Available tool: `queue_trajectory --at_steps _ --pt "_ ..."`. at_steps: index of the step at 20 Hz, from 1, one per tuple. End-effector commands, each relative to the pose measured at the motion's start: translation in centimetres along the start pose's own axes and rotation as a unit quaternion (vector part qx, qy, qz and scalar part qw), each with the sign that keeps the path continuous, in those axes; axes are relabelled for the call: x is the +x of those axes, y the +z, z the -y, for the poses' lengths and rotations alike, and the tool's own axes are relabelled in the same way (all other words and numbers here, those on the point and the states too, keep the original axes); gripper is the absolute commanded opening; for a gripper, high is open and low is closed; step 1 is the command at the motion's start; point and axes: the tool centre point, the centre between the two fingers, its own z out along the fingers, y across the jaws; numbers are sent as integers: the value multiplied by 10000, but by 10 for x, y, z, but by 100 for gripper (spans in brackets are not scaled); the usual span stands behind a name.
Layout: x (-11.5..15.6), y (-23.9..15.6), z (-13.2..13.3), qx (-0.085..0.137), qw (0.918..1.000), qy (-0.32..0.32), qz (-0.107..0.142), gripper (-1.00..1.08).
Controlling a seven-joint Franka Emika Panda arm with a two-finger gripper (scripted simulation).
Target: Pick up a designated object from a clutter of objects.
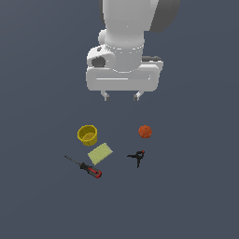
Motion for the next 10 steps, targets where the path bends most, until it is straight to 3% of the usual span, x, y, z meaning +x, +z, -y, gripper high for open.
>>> queue_trajectory --at_steps 1,10 --pt "0 0 0 0 10000 0 0 100" --pt "0 -1 13 -21 9999 -115 54 100"
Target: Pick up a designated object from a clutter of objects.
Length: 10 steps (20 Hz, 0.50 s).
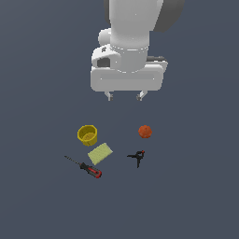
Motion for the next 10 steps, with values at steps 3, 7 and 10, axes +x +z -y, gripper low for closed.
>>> queue_trajectory --at_steps 3,7,10 --pt "-1 -2 4 -10 10000 -67 16 100" --pt "0 0 4 -6 10000 -28 13 100" --pt "3 4 5 2 10000 56 15 100"
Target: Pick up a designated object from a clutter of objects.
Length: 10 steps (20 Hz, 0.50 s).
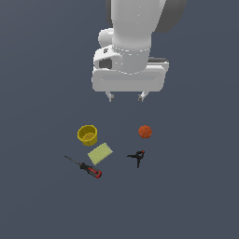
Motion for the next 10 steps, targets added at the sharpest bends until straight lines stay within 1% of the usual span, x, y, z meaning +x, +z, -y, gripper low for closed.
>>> queue_trajectory --at_steps 1,10 --pt "2 4 1 7 10000 77 5 100" --pt "19 36 11 56 9978 662 24 100"
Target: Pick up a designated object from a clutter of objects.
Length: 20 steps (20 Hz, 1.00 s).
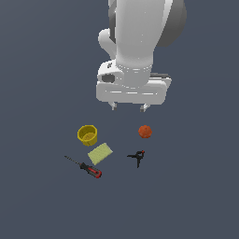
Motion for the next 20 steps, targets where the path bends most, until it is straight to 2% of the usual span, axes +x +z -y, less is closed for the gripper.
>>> queue_trajectory --at_steps 1,10,15,20 --pt "5 12 4 16 9998 216 10 100" --pt "26 71 24 69 9922 1242 53 100" --pt "34 107 35 82 9830 1831 80 100" --pt "40 144 46 84 9703 2415 104 100"
